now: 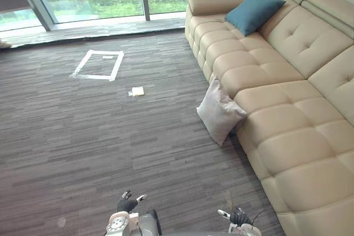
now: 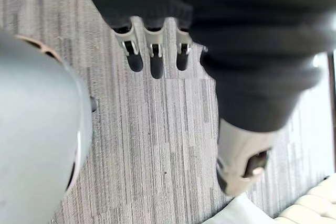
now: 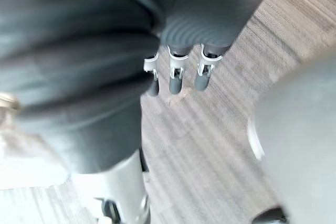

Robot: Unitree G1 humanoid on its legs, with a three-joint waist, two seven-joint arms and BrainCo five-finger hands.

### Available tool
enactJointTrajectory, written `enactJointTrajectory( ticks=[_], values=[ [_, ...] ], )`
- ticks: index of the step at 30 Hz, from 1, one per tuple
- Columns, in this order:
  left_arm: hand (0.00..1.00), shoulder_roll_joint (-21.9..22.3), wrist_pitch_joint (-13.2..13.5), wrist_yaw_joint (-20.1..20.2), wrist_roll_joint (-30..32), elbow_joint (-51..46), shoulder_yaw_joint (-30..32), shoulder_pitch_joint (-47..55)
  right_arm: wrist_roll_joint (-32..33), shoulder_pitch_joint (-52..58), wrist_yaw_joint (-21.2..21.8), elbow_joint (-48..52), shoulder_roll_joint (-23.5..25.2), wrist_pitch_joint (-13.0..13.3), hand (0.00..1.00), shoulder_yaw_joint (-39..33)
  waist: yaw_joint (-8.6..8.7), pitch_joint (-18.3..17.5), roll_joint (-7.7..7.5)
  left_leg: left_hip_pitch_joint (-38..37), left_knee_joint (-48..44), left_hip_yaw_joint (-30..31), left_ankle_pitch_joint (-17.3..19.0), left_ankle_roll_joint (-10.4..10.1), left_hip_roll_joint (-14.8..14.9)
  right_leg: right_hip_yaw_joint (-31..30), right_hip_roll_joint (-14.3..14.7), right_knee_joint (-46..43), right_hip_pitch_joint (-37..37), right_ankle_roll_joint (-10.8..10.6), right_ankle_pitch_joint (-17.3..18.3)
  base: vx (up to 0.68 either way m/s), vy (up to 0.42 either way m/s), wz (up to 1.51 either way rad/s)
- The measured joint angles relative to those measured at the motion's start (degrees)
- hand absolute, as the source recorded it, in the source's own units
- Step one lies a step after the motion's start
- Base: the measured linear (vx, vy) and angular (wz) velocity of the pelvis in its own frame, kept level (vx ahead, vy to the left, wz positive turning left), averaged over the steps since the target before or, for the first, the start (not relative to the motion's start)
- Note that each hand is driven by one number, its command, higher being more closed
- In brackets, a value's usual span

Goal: Pick up cushions and gather them together orderly.

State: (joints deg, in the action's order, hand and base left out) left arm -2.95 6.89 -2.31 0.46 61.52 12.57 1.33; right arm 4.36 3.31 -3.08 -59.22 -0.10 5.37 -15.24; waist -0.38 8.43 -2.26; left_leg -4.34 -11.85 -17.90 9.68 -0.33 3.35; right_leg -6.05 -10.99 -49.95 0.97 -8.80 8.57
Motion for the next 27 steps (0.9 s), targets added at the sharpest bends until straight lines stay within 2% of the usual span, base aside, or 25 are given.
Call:
enactJointTrajectory(
  ticks=[1,2,3,4,5,6,7,8,9,10,11,13,14,15,16,18,19,20,21,22,23,24,25,26,27],
  values=[
    [0.00,0.0,-0.1,0.0,0.0,1.0,-0.1,0.0,0.0,0.0,0.0,0.0,-0.5,0.1,0.00,0.9,-0.02,-0.1,0.35,-4.3,2.2,-1.2,0.8,0.1,-0.1,3.2,0.2,-5.1,3.6,2.0,3.0,0.45,0.241,-0.60],
    [0.00,0.1,-0.1,0.0,0.0,1.3,-0.2,-0.1,0.1,0.0,0.0,0.2,-0.6,0.2,0.00,1.3,0.15,-0.1,0.51,-6.4,3.8,-1.9,0.8,0.1,-0.1,5.7,0.2,-5.9,5.4,3.2,4.5,0.39,0.179,-0.39],
    [0.00,0.2,-0.1,0.0,0.1,1.7,-0.9,-0.3,0.1,-0.1,0.0,1.1,-0.9,0.4,0.00,2.2,0.73,-0.1,0.72,-9.0,6.2,-2.4,0.9,0.3,0.0,10.9,0.4,-4.0,8.7,4.9,6.7,0.38,0.111,-0.15],
    [0.00,0.4,-0.1,0.1,0.3,2.3,-1.4,-1.2,0.1,-0.1,0.2,1.8,-0.9,0.7,0.00,2.2,1.12,-0.1,0.75,-10.6,7.9,-2.7,1.4,0.2,0.3,15.3,0.9,0.4,12.2,5.9,7.6,0.24,0.050,-0.08],
    [0.00,0.5,-0.1,0.1,0.4,2.4,-1.6,-1.6,0.1,-0.5,0.2,2.0,-0.9,0.7,0.00,2.1,1.30,0.0,0.86,-11.4,8.3,-2.8,1.9,-0.2,0.6,17.0,1.5,3.9,14.0,6.0,7.4,0.36,-0.002,-0.05],
    [0.00,0.5,-0.2,0.1,0.5,2.7,-2.7,-1.9,0.1,-1.1,0.2,1.9,-1.0,0.6,0.00,2.0,1.38,0.1,0.86,-11.9,9.1,-3.3,2.4,-0.9,0.8,19.3,2.8,11.9,16.4,6.7,6.0,0.38,-0.047,0.00],
    [0.00,0.8,-0.2,0.2,0.5,2.8,-3.1,-1.9,0.2,-1.2,0.2,1.9,-1.0,0.7,0.00,1.9,1.61,0.2,0.77,-12.9,9.1,-3.3,3.4,-1.7,0.6,20.1,4.0,20.2,17.4,7.4,2.4,0.46,-0.069,0.03],
    [0.00,0.9,-0.2,0.2,0.5,2.8,-3.3,-1.8,0.2,-1.1,0.2,1.9,-1.0,0.7,0.00,1.9,1.73,0.2,0.67,-13.4,9.2,-3.3,3.7,-2.1,0.4,19.9,4.2,22.9,17.4,7.7,0.9,0.44,-0.109,0.30],
    [0.00,1.3,-0.2,0.2,0.6,2.8,-3.2,-1.7,0.3,-0.9,0.2,1.9,-1.2,0.7,0.00,1.8,2.08,0.2,0.41,-15.6,9.2,-1.9,5.2,-2.6,-0.4,17.8,4.7,25.6,16.9,10.5,-6.0,0.49,-0.120,0.26],
    [0.00,2.4,-0.2,0.2,0.7,2.9,-2.7,-1.6,0.1,-1.3,0.2,2.0,-2.2,0.7,0.00,1.9,2.20,0.0,2.28,-17.1,8.8,-1.7,5.4,-2.6,0.5,18.2,5.2,22.4,16.6,11.1,-2.7,0.58,-0.158,0.29],
    [0.00,3.5,-0.1,0.2,1.0,3.0,-2.6,-1.6,0.2,-1.3,0.3,2.1,-2.3,0.7,0.00,1.7,2.11,-0.2,3.52,-16.6,6.3,-1.5,5.3,-2.7,1.2,18.6,5.1,20.3,16.7,11.2,0.0,0.46,-0.145,0.17],
    [0.00,4.3,-0.2,0.2,1.7,2.9,-2.4,-1.7,0.2,-1.6,0.3,2.1,-2.3,0.6,0.00,0.0,2.84,0.1,4.56,-14.2,-2.6,0.9,5.3,-3.0,3.3,20.1,5.1,19.6,14.4,11.2,3.2,0.39,-0.203,0.38],
    [0.00,4.4,-0.2,0.3,1.7,2.1,-2.4,-1.7,0.2,-1.5,0.2,2.1,-2.3,0.4,0.00,0.0,3.23,0.1,4.81,-9.5,-14.7,3.1,3.8,-6.5,5.8,21.0,5.4,20.4,11.5,11.2,4.7,0.33,-0.209,0.38],
    [0.00,4.6,-0.2,0.3,1.7,1.7,-2.2,-1.6,0.2,-1.3,0.2,2.1,-2.4,0.1,0.00,0.0,3.16,0.1,4.92,-7.3,-20.6,4.1,2.5,-8.9,7.0,21.0,5.8,21.2,9.9,11.4,5.1,0.95,-0.347,-0.74],
    [0.00,5.5,0.1,0.2,1.5,-2.5,1.7,0.3,1.8,-0.8,-0.1,1.6,-2.1,-0.6,0.00,0.7,2.12,0.1,4.49,3.2,-34.2,-2.2,4.5,-7.4,12.7,17.2,9.2,28.9,-0.9,12.5,6.3,0.84,-0.162,-1.28],
    [0.00,5.6,0.1,0.2,1.5,-2.5,1.7,-0.3,2.4,-0.9,-0.3,1.4,-2.1,-0.7,0.00,0.5,1.50,0.2,4.19,5.6,-23.8,-3.2,4.6,-6.1,11.2,14.7,8.3,29.2,-2.1,12.3,6.3,0.69,0.002,-1.18],
    [0.00,5.7,0.1,0.2,1.5,-2.5,1.8,-0.6,2.5,-0.5,-0.3,1.4,-1.9,-0.8,0.00,0.5,1.46,0.4,3.81,6.7,-21.8,-3.1,4.5,-5.8,10.8,14.0,7.8,29.4,-2.8,12.1,6.4,0.37,0.191,-0.45],
    [0.00,5.8,0.2,0.2,1.5,-2.9,2.8,-0.7,2.6,-0.3,-0.5,1.7,-1.3,-0.9,0.00,0.2,1.55,1.1,2.78,9.0,-20.9,-0.9,5.1,-4.8,9.3,11.7,7.2,31.3,-4.7,11.3,7.0,0.32,0.249,-0.33],
    [0.00,5.8,0.4,0.2,1.4,-3.7,3.3,-0.9,2.6,-0.3,-0.4,1.9,-0.6,-0.9,0.00,0.3,1.08,1.4,1.89,10.6,-18.8,2.2,5.1,-4.6,7.6,10.3,6.5,32.6,-6.0,10.8,7.2,0.34,0.344,-0.57],
    [0.00,5.8,0.5,0.1,0.6,-4.1,3.4,-1.1,2.4,-0.3,-0.4,1.6,-0.3,-0.7,0.00,0.1,0.19,1.2,1.23,11.2,-12.7,6.2,4.1,-5.3,5.6,7.8,6.0,33.4,-6.4,9.8,8.0,0.29,0.397,-1.10],
    [0.00,5.9,0.9,0.1,0.1,-4.3,3.4,-0.7,2.4,-0.4,-0.4,1.0,-0.7,-0.6,0.00,0.6,-0.21,0.8,1.71,10.8,-6.1,10.8,1.8,-6.0,4.6,4.9,6.1,32.5,-6.1,7.6,9.6,0.24,0.374,-1.20],
    [0.00,6.1,1.2,0.1,-0.3,-4.3,3.7,-0.6,2.4,-0.6,-0.4,0.9,-0.9,-0.6,0.00,1.5,-0.26,0.8,1.77,10.5,-7.4,10.6,-0.3,-6.1,4.9,3.2,6.0,31.4,-6.0,7.0,10.5,0.20,0.334,-1.38],
    [0.00,5.6,1.2,0.1,-0.6,-4.1,4.5,-0.4,2.4,-0.5,-0.4,0.9,-0.5,-0.6,0.00,3.1,-0.31,0.0,1.64,9.6,-9.2,8.1,0.7,-5.3,4.0,0.1,5.1,30.6,-6.1,5.8,11.5,0.32,0.403,-1.26],
    [0.00,4.8,1.1,0.0,-0.5,-3.4,4.5,0.1,2.4,0.3,-0.3,1.1,-0.1,-0.4,0.00,3.6,-0.14,-1.8,0.25,8.8,-9.4,4.4,3.0,-4.9,3.6,-2.3,3.8,30.7,-5.9,4.8,10.7,0.40,0.469,-1.66],
    [0.00,4.5,1.1,-0.1,-0.5,-2.8,4.5,0.1,2.3,0.7,-0.2,1.1,0.2,-0.4,0.00,4.3,-0.48,-2.4,-0.52,6.9,-9.3,0.6,4.2,-4.2,3.5,-3.8,3.0,28.4,-4.4,5.1,9.6,0.39,0.447,-1.42]
  ],
)
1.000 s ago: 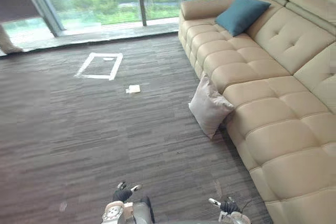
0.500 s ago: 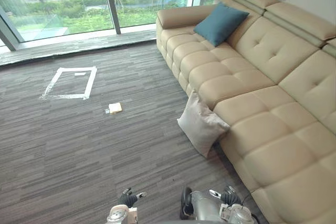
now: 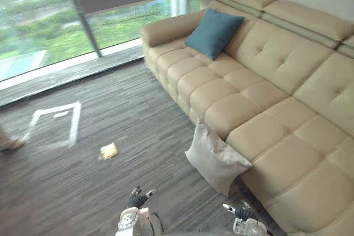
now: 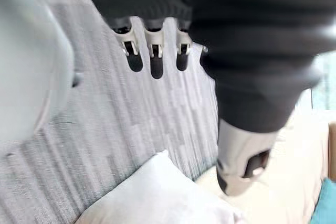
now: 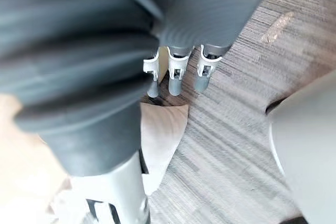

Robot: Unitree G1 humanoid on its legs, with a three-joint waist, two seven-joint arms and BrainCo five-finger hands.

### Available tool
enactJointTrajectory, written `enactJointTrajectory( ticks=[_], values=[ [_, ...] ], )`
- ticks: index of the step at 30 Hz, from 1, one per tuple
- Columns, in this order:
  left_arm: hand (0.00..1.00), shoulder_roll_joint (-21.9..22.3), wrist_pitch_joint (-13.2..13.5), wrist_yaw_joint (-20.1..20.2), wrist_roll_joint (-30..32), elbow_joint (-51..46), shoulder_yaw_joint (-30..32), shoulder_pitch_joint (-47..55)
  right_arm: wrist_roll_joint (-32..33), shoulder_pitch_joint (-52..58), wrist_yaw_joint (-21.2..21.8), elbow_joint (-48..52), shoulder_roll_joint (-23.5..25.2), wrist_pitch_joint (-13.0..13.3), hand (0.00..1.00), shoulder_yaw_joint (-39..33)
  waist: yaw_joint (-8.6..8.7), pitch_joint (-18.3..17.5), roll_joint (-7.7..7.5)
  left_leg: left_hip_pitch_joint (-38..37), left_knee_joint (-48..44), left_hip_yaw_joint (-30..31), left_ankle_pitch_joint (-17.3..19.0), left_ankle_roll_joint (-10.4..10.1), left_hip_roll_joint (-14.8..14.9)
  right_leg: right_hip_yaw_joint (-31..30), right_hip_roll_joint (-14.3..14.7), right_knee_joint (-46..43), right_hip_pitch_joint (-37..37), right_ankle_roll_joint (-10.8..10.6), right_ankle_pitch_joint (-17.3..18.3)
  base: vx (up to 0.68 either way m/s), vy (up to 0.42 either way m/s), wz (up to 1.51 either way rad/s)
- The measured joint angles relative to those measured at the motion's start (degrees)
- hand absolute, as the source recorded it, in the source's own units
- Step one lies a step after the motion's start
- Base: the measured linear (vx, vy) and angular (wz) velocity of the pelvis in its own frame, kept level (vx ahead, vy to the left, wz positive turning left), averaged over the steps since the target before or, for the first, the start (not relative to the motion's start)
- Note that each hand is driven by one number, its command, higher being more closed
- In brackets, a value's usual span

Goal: Pick up cushions and gather them together orderly.

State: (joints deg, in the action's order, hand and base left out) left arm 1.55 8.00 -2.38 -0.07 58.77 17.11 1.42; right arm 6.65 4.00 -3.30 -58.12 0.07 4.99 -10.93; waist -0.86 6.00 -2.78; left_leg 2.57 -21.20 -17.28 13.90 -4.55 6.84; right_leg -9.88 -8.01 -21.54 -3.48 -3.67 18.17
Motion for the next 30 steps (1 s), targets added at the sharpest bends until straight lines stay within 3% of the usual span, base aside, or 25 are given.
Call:
enactJointTrajectory(
  ticks=[3,5,6,9,10,11,12,13,14,17,18,20,21,22,24,26,27,29,30],
  values=[
    [0.00,-0.3,-0.4,0.1,0.0,1.4,-0.3,-0.8,0.0,0.1,0.1,0.4,0.1,0.0,0.00,-0.1,0.36,-0.1,-0.64,-5.1,2.4,-5.7,1.1,1.5,-0.8,1.3,-1.2,-14.3,8.2,-2.1,-2.8,0.28,0.278,-1.08],
    [0.00,-0.3,-1.0,-0.1,-0.1,2.4,-0.6,-1.3,-0.5,0.3,0.1,1.1,-0.1,0.1,0.00,-0.3,0.81,0.3,0.06,-10.1,5.6,-7.8,1.2,1.5,-0.9,8.3,-2.1,-24.8,12.9,-2.7,-3.2,0.29,0.218,-0.66],
    [0.00,-0.4,-1.1,-0.2,-0.1,2.7,-0.9,-1.2,-0.5,0.1,0.1,1.1,-0.3,0.2,0.00,-0.2,0.79,0.4,0.24,-13.0,7.9,-9.3,1.1,1.5,-0.9,12.8,-2.8,-27.4,14.2,-1.4,-2.3,0.26,0.158,-0.57],
    [0.00,-0.8,-1.1,-0.1,-0.1,3.1,-3.5,-1.0,-1.1,-0.6,0.1,1.1,-0.9,0.2,0.00,-0.3,0.90,0.5,0.65,-17.4,12.2,-13.0,1.1,1.5,-0.7,24.8,-3.5,-25.8,17.7,1.2,-0.8,0.21,0.066,-0.50],
    [0.00,-0.8,-1.1,-0.1,-0.1,3.6,-4.4,-1.3,-1.1,-0.8,0.1,1.1,-1.3,0.2,0.00,-0.4,1.03,0.7,0.91,-18.4,13.1,-13.7,1.1,1.5,-0.8,29.2,-3.7,-22.7,19.1,1.6,-1.0,0.30,-0.024,-0.40],
    [0.00,-1.0,-1.2,0.0,0.0,4.4,-5.5,-1.8,-1.1,-1.1,0.0,1.1,-1.4,0.2,0.00,-0.8,1.06,0.9,1.19,-18.7,13.3,-13.7,1.1,1.4,-1.1,32.3,-2.8,-16.4,19.9,3.3,-2.6,0.39,-0.070,-0.38],
    [0.00,-1.3,-1.2,0.1,0.0,4.7,-6.1,-1.9,-1.1,-0.7,0.0,0.9,-1.2,0.1,0.00,-0.7,1.04,0.7,0.60,-18.7,13.2,-13.5,1.1,1.4,-2.0,32.5,-1.8,-9.6,19.3,6.1,-8.0,0.44,-0.097,-0.51],
    [0.00,-0.7,-1.3,0.1,0.1,5.4,-6.3,-2.7,-1.1,-0.9,0.1,1.0,-1.9,0.2,0.00,-1.3,1.05,1.5,2.22,-19.7,13.2,-13.0,1.2,1.2,-1.7,32.7,-0.7,-8.3,18.2,9.7,-7.5,0.36,-0.081,-0.58],
    [0.00,0.0,-1.3,0.2,0.3,5.5,-6.4,-2.9,-1.0,-1.3,0.1,1.0,-2.8,0.4,0.00,-2.2,0.83,2.3,4.48,-19.7,12.5,-12.1,0.5,0.6,-0.7,32.2,0.6,-7.2,17.3,9.9,-7.6,0.34,-0.090,-0.60],
    [0.00,1.5,-1.3,0.5,1.4,5.4,-7.7,-4.2,-0.3,-1.6,-0.1,1.1,-2.9,0.4,0.00,-4.8,2.25,2.6,6.53,-19.6,9.0,-10.3,-3.3,-1.4,0.1,32.3,1.2,-5.8,14.7,9.6,-6.0,0.29,-0.131,-0.07],
    [0.00,1.6,-1.2,0.4,1.6,4.5,-7.6,-4.2,-0.2,-1.4,-0.1,1.0,-2.6,0.2,0.00,-4.6,2.49,3.4,5.38,-18.1,-0.2,-8.2,-4.3,-3.0,2.8,32.2,2.2,-3.6,10.7,9.3,-5.0,0.30,-0.183,0.22],
    [0.00,1.5,-1.1,0.5,1.6,3.3,-7.6,-3.5,-0.2,-1.2,-0.1,1.0,-2.4,0.1,0.00,-4.5,1.48,3.6,5.08,-14.8,-10.5,-6.4,-3.7,-4.9,5.3,30.9,3.3,-1.6,8.0,9.2,-4.1,0.14,-0.095,-0.19],
    [0.00,1.6,-1.1,0.3,1.6,2.3,-7.4,-2.9,0.2,-1.3,-0.1,1.1,-2.4,0.1,0.00,-4.2,1.39,3.5,5.10,-11.4,-16.4,-4.9,-1.6,-5.3,6.7,29.9,4.1,-0.7,7.0,9.3,-4.0,0.08,-0.029,-0.46],
    [0.00,1.6,-1.1,0.3,1.6,2.2,-7.2,-2.3,0.2,-1.4,-0.1,1.1,-2.3,0.2,0.00,-4.1,1.31,3.5,5.04,-9.2,-18.2,-4.2,-0.2,-4.2,7.0,29.1,4.4,0.1,6.4,9.3,-4.0,0.11,-0.007,-0.54],
    [0.00,1.7,-1.0,0.3,1.5,1.0,-6.9,-1.8,0.3,-1.2,-0.2,1.0,-2.3,0.0,0.00,-4.2,0.76,3.5,4.81,-4.4,-15.3,-2.5,2.9,-1.4,6.0,25.5,5.1,1.4,5.6,8.7,-4.2,0.12,0.043,-0.75],
    [0.00,1.6,-1.0,0.3,1.1,0.4,-6.8,-1.7,0.3,-1.4,-0.2,1.0,-2.2,0.0,0.00,-4.1,0.32,3.4,4.54,-2.4,-9.5,2.0,3.3,-1.1,4.1,22.0,5.2,1.7,5.2,7.9,-4.3,0.10,0.112,-1.09],
    [0.00,1.6,-0.9,0.2,1.1,0.4,-6.8,-1.6,0.2,-1.1,-0.4,0.9,-2.2,0.0,0.00,-3.9,0.25,3.3,4.35,-1.4,-4.5,7.5,3.2,-1.1,2.3,19.4,5.3,1.8,5.2,6.8,-4.3,0.10,0.178,-1.15],
    [0.00,1.7,-0.9,0.3,1.0,0.5,-6.9,-1.5,0.3,-0.3,-0.8,0.9,-2.4,0.0,0.00,-2.9,0.28,3.0,4.43,-1.1,1.8,12.6,0.9,0.1,1.3,16.6,5.7,1.7,5.2,5.3,-4.1,0.13,0.245,-1.05],
    [0.00,1.8,-0.8,0.2,1.1,0.6,-6.8,-1.4,0.2,-0.2,-1.2,0.7,-2.3,0.0,0.00,-2.1,0.11,2.4,4.11,-1.6,3.0,12.7,-2.2,-2.1,1.4,13.9,6.3,1.6,5.3,3.4,-3.7,0.16,0.259,-0.92]
  ],
)
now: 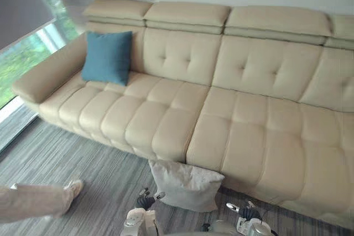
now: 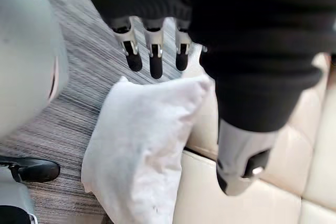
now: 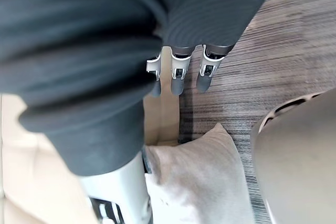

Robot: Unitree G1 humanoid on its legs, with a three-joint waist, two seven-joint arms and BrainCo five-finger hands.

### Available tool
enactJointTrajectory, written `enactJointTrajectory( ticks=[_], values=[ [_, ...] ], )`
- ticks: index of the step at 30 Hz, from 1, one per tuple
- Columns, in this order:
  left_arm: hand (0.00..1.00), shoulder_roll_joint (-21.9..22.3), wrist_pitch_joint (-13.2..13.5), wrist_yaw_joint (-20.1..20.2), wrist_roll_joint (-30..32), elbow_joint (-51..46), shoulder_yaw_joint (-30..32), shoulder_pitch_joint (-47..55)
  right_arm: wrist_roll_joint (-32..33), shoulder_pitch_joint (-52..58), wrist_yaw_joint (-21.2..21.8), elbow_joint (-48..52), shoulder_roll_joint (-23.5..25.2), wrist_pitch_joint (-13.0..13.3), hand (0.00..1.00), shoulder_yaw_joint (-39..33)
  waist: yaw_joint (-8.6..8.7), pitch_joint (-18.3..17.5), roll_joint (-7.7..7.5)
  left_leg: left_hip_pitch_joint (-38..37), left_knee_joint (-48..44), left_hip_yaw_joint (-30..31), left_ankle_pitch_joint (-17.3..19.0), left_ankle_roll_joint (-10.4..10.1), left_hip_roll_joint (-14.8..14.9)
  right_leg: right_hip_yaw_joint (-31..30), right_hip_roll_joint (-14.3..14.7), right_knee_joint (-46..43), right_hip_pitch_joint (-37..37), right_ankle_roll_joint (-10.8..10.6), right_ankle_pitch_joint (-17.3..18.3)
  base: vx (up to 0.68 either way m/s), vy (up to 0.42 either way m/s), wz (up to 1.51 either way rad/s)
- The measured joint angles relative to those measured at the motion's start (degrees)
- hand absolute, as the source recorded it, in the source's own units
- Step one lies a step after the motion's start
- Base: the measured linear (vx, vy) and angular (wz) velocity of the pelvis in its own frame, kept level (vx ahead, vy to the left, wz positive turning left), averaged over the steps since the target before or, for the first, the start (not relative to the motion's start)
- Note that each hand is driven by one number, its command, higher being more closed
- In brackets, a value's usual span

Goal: Pick up cushions and gather them together orderly.

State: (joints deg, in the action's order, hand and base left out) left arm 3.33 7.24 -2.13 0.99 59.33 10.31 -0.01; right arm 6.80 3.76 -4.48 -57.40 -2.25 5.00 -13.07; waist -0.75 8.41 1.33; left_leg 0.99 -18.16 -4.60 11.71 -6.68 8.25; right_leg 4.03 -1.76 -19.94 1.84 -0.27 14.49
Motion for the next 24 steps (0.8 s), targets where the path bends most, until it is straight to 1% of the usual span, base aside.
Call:
enactJointTrajectory(
  ticks=[1,2,3,4,5,7,9,10,13,15,16,17,18,19,20,21,22,23,24],
  values=[
    [0.00,-0.3,0.0,0.0,0.0,0.4,0.1,0.1,0.0,0.3,0.0,0.1,0.1,0.0,0.00,0.3,0.13,-1.0,-0.36,-0.2,0.6,-1.0,0.1,0.3,-0.3,-0.7,-0.3,0.6,0.1,-0.6,-0.3,0.18,0.255,-0.82],
    [0.00,-0.8,-0.1,-0.1,0.0,1.5,0.3,0.1,0.0,0.9,0.0,0.1,1.1,0.1,0.00,0.2,0.28,-2.2,-1.76,-0.4,1.7,-2.8,0.2,0.6,-0.8,-2.1,-1.0,1.5,0.2,-0.9,-1.1,0.21,0.256,-0.46],
    [0.00,-1.2,-0.1,-0.1,0.1,1.9,0.4,0.0,0.0,1.2,-0.1,0.1,1.8,0.1,0.00,0.1,0.28,-2.5,-2.39,-1.2,2.3,-3.9,0.2,0.8,-1.4,-3.0,-1.4,2.2,0.2,-1.4,-1.5,0.21,0.238,-0.47],
    [0.00,-1.6,-0.1,0.0,0.1,2.4,0.4,-0.1,0.0,1.6,-0.1,0.0,2.5,0.1,0.00,0.0,0.33,-3.2,-3.50,-1.7,3.2,-4.5,0.1,0.9,-2.1,-3.7,-2.0,2.8,0.0,-2.0,-1.8,0.20,0.210,-0.32],
    [0.00,-1.7,-0.2,0.0,0.3,2.8,0.3,-0.3,0.0,2.0,-0.1,0.0,2.8,0.1,0.00,0.0,0.28,-3.5,-3.96,-2.5,4.0,-5.1,0.1,1.0,-2.7,-4.1,-2.3,3.6,-0.5,-2.5,-2.1,0.16,0.160,-0.24],
    [0.00,-1.8,-0.2,0.0,0.6,3.5,0.2,-0.4,-0.1,2.3,-0.1,-0.3,2.8,0.1,0.00,-0.1,0.29,-3.5,-3.88,-5.0,5.8,-6.1,-0.1,1.3,-3.8,-4.9,-3.3,5.4,-2.3,-2.9,-2.4,0.14,0.149,-0.18],
    [0.00,-1.8,-0.2,-0.1,0.5,3.8,0.2,-0.3,-0.1,2.4,0.0,-0.4,2.4,0.1,0.00,-0.3,0.29,-3.6,-3.23,-6.5,6.8,-7.0,-0.2,1.3,-4.2,-5.2,-3.6,5.6,-3.1,-3.3,-2.6,0.09,0.080,-0.16],
    [0.00,-1.8,-0.2,-0.2,0.5,3.9,0.3,-0.2,-0.1,2.4,-0.1,-0.8,2.2,0.1,0.00,-0.5,0.25,-3.8,-2.81,-7.1,7.6,-7.3,-0.2,1.4,-4.1,-5.4,-3.4,5.6,-3.2,-3.3,-2.6,0.10,0.038,-0.14],
    [0.00,-1.6,-0.2,-0.3,0.0,4.3,0.3,-0.1,0.0,2.3,-0.1,-1.1,2.2,0.2,0.00,-2.3,0.21,-4.2,-2.40,-7.3,8.3,-7.5,-0.2,1.4,-3.6,-5.7,-3.0,5.7,-3.2,-3.3,-2.7,0.07,-0.011,-0.09],
    [0.00,-1.3,-0.2,-0.6,-0.5,4.3,0.7,-0.3,0.1,2.2,-0.3,-1.1,1.9,0.4,0.00,-2.5,0.20,-3.7,-1.26,-7.6,9.1,-8.0,-0.3,1.5,-3.2,-5.9,-2.5,5.6,-2.9,-3.3,-2.7,0.03,-0.040,-0.09],
    [0.00,-1.0,-0.1,-1.1,-1.2,4.3,1.2,-0.5,0.4,1.9,-0.5,-1.1,1.6,0.5,0.00,-2.5,0.16,-3.2,-0.98,-7.6,9.5,-8.4,-0.5,1.5,-3.0,-5.9,-2.3,5.3,-2.7,-3.3,-2.7,-0.02,-0.042,-0.09],
    [0.00,-0.5,-0.1,-1.6,-1.5,4.3,1.8,-0.7,0.7,1.6,-0.7,-1.3,1.2,0.4,0.00,-2.5,-0.09,-2.7,-1.07,-6.8,9.8,-8.7,-0.6,1.4,-2.7,-6.0,-2.0,4.2,-1.2,-3.2,-2.7,-0.07,-0.045,-0.16],
    [0.00,-0.6,0.0,-2.1,-2.2,4.3,2.2,-1.6,0.9,0.3,-0.9,-2.1,0.6,0.4,0.00,-2.5,-0.76,-1.5,-0.68,-5.8,9.7,-9.1,-1.0,1.4,-2.5,-6.3,-1.7,1.9,1.2,-3.2,-2.7,-0.12,-0.066,-0.19],
    [0.00,-0.8,0.0,-2.4,-2.4,4.2,2.1,-2.5,1.2,-0.6,-1.2,-2.2,0.1,0.4,0.00,-2.5,-1.09,-0.5,-0.74,-4.5,9.2,-9.1,-1.4,1.3,-2.5,-6.2,-1.7,-0.1,3.4,-3.2,-2.7,-0.12,-0.068,-0.12],
    [0.00,-1.1,0.0,-3.0,-2.8,4.0,2.1,-4.1,1.8,-1.6,-1.4,-2.0,0.1,0.5,0.00,-2.5,-1.09,0.5,-1.33,-0.9,7.1,-9.0,-1.4,1.4,-2.4,-6.0,-1.7,-2.5,7.3,-3.2,-2.7,-0.15,-0.086,0.03],
    [0.00,-1.6,0.2,-3.4,-3.7,3.0,2.0,-5.8,2.4,-3.1,-1.7,-2.0,0.2,0.5,0.00,-2.5,-1.37,2.3,-1.92,3.6,4.3,-8.9,-1.4,1.4,-2.1,-5.8,-1.9,-4.4,11.3,-3.2,-2.7,-0.18,-0.091,0.15],
    [0.00,-2.1,0.4,-3.7,-4.3,2.8,1.9,-7.1,2.6,-4.3,-2.1,-1.9,0.2,0.6,0.00,-2.5,-1.39,3.6,-2.24,6.5,2.4,-8.6,-1.3,1.4,-1.9,-5.6,-1.9,-5.3,13.4,-3.2,-2.6,-0.21,-0.093,0.20],
    [0.00,-2.5,0.5,-4.3,-5.2,1.7,2.0,-8.6,3.4,-5.6,-2.8,-1.4,0.1,0.7,0.00,-2.6,-1.36,5.2,-2.43,10.5,-0.5,-8.0,-1.1,1.6,-1.6,-5.3,-1.8,-6.6,16.4,-3.2,-2.6,-0.27,-0.102,0.21],
    [0.00,-2.7,1.0,-5.0,-6.3,0.2,2.1,-9.8,4.0,-6.3,-3.3,0.4,-0.1,0.8,0.00,-2.8,-1.38,6.4,-2.26,14.5,-3.8,-7.3,0.1,1.5,-0.9,-4.6,-1.6,-8.1,19.5,-2.5,-2.2,-0.22,-0.084,0.14]
  ],
)
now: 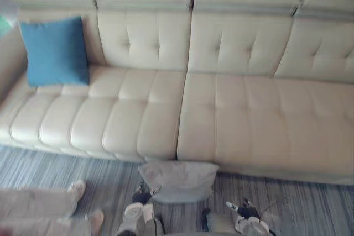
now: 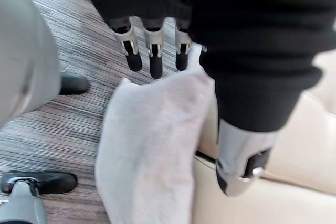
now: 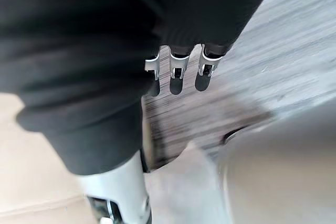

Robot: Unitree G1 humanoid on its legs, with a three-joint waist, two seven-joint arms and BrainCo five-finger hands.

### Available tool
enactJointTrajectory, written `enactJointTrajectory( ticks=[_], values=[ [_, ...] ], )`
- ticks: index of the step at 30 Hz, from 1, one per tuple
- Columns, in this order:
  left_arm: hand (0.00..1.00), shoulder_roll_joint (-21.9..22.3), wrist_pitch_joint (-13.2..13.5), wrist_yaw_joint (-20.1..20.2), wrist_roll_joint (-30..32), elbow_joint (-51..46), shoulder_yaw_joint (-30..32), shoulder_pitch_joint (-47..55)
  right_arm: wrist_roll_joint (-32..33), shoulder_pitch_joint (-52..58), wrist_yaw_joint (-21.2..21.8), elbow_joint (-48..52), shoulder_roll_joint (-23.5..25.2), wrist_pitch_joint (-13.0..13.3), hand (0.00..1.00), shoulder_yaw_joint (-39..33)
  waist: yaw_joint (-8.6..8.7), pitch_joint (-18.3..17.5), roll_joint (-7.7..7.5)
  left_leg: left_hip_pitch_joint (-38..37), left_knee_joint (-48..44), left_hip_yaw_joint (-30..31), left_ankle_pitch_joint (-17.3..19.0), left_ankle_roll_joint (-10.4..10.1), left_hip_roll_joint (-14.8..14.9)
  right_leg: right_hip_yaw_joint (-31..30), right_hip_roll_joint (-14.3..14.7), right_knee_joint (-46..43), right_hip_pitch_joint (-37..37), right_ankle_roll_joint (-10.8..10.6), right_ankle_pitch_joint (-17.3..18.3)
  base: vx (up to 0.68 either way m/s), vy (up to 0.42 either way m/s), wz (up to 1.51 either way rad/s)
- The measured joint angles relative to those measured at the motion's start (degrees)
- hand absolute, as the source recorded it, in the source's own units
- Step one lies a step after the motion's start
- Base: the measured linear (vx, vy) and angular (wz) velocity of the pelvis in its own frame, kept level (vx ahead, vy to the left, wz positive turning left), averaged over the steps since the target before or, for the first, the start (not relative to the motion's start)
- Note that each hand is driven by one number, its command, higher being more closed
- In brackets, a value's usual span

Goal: Pick up cushions and gather them together orderly.

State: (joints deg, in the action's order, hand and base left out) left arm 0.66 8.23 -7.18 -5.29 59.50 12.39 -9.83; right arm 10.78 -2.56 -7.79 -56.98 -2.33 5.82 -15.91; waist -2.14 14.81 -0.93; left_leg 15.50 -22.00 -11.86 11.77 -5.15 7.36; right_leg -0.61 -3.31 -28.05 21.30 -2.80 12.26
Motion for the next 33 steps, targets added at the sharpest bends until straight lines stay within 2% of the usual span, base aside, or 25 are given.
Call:
enactJointTrajectory(
  ticks=[3,7,10,18,21,24,29,33],
  values=[
    [0.00,-0.8,0.5,-0.6,-1.9,-2.9,0.1,-2.5,1.9,-2.9,-0.8,2.8,-0.1,1.0,0.00,-0.9,0.01,2.1,-0.21,7.0,-6.8,0.6,2.2,0.0,1.1,0.6,0.3,-4.3,6.0,1.6,1.8,-0.23,-0.071,-0.01],
    [0.00,-2.2,1.2,-1.9,-3.9,-6.1,0.2,-7.1,4.1,-8.1,-2.1,6.9,-0.4,2.0,0.00,-1.4,0.18,3.8,-0.06,17.1,-14.4,1.5,3.6,0.2,2.1,0.8,0.3,-10.4,15.5,1.3,2.9,-0.20,-0.036,-0.01],
    [0.00,-2.9,1.6,-2.8,-5.0,-7.6,0.9,-11.8,5.3,-13.7,-2.9,8.8,-0.2,2.7,0.00,-2.0,0.19,6.3,-0.06,23.9,-18.8,2.1,4.1,1.0,3.0,0.8,0.4,-13.7,21.8,1.5,2.8,-0.17,-0.017,0.01],
    [0.00,-3.2,2.1,-4.3,-6.1,-8.4,0.7,-22.7,6.9,-29.8,-5.7,10.8,0.4,3.4,0.00,-1.8,0.42,9.5,-0.06,40.4,-27.0,3.9,4.1,1.1,3.7,1.1,0.4,-20.9,37.4,2.2,2.1,-0.06,0.006,0.05],
    [0.00,-3.2,2.6,-6.7,-6.2,-9.0,-0.2,-25.7,6.9,-34.4,-6.5,11.2,1.4,4.0,0.00,-1.8,0.55,11.1,-0.12,43.0,-28.1,4.5,4.1,1.0,3.9,1.5,0.5,-22.0,39.7,2.2,2.1,-0.02,-0.011,0.04],
    [0.00,-3.4,2.6,-6.6,-6.1,-9.3,-1.2,-26.1,7.1,-35.6,-7.0,11.2,2.2,4.3,0.00,-1.0,0.61,11.1,-0.12,44.4,-28.2,4.6,4.1,1.0,3.9,1.5,0.5,-22.2,41.1,2.2,2.1,0.00,0.000,0.00],
    [0.00,-1.0,2.6,-6.5,-6.0,-9.4,-5.8,-26.7,7.0,-34.6,-7.0,11.2,2.4,4.3,0.00,2.9,0.74,11.1,-0.12,44.3,-28.0,4.8,4.1,1.0,3.9,1.8,0.5,-21.8,40.8,2.2,2.1,0.00,0.000,0.00],
    [0.00,0.6,2.7,-6.4,-5.9,-9.5,-8.3,-26.3,6.4,-33.2,-7.0,11.2,2.5,4.4,0.00,3.2,0.83,11.1,-0.13,42.9,-27.4,4.6,4.0,1.0,3.8,1.7,0.4,-21.4,39.5,2.5,1.8,0.00,0.002,-0.01]
  ],
)
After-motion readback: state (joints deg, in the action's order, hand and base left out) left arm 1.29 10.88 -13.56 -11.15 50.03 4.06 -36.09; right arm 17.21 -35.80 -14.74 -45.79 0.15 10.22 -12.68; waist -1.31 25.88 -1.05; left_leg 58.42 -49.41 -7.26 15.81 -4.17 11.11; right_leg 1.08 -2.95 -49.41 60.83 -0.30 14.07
